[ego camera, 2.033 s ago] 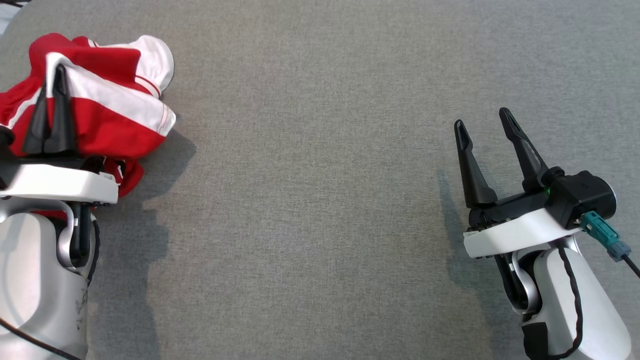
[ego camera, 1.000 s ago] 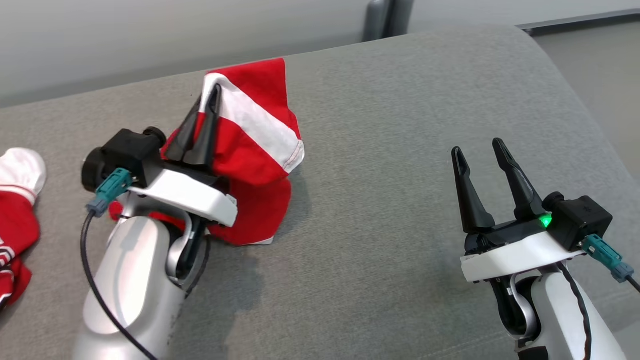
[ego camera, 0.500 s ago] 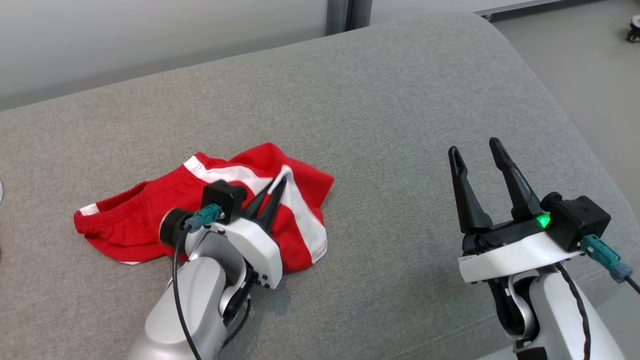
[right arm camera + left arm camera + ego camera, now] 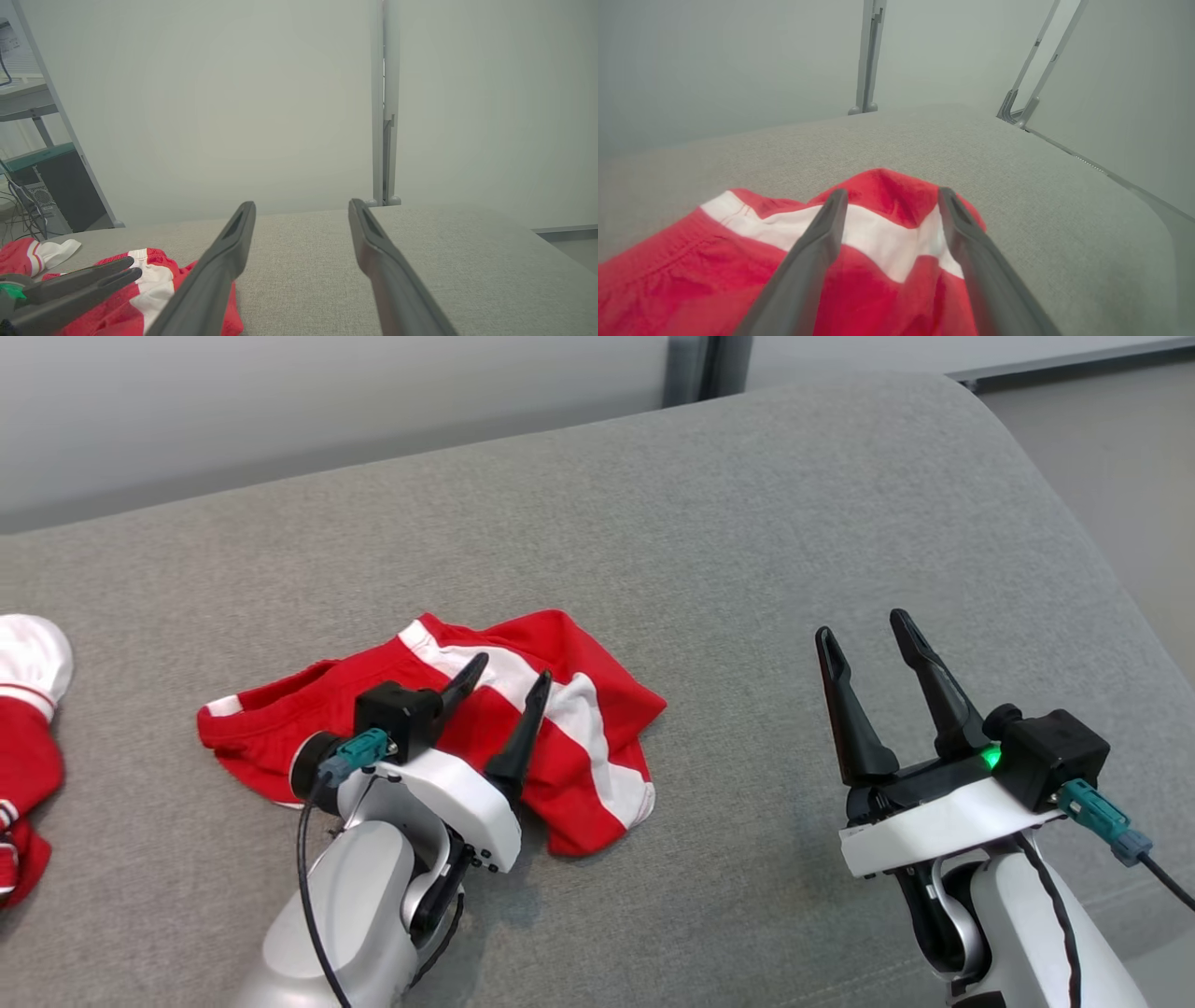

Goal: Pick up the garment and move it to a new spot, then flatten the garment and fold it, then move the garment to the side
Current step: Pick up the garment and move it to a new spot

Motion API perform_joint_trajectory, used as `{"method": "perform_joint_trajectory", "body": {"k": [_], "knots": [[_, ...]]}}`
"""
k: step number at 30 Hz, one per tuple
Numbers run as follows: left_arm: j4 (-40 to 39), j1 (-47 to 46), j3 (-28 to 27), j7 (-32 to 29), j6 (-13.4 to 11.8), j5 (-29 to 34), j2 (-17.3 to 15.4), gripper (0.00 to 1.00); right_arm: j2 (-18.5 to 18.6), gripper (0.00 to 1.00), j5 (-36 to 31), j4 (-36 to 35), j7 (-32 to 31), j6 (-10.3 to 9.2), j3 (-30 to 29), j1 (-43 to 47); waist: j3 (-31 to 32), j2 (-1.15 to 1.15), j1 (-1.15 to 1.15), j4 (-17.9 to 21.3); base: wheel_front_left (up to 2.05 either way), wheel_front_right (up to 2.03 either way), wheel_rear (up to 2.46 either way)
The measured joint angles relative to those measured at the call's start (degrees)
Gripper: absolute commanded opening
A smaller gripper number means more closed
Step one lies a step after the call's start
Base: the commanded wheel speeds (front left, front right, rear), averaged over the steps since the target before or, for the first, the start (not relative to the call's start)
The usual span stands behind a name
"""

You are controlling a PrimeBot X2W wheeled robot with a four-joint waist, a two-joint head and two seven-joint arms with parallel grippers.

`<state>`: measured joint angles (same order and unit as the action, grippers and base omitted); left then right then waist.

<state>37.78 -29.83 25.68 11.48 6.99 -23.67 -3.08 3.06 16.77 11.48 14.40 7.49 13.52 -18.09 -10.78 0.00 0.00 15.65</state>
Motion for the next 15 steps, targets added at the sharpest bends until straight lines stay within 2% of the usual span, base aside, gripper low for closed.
{"method": "perform_joint_trajectory", "body": {"k": [9,15], "knots": [[-4.87,2.4,-4.72,2.25,-1.04,-1.78,-3.08,1.0,0.01,1.0,0.65,1.58,0.0,0.0,1.72,1.1,2.03,0.0,0.0,-5.2,0.0,0.0,0.0],[-10.67,8.64,-8.14,2.76,-3.55,-1.74,-4.64,1.0,0.04,1.0,0.91,2.09,0.0,0.0,1.58,2.07,3.59,0.0,0.0,-9.44,0.0,0.0,0.0]]}}
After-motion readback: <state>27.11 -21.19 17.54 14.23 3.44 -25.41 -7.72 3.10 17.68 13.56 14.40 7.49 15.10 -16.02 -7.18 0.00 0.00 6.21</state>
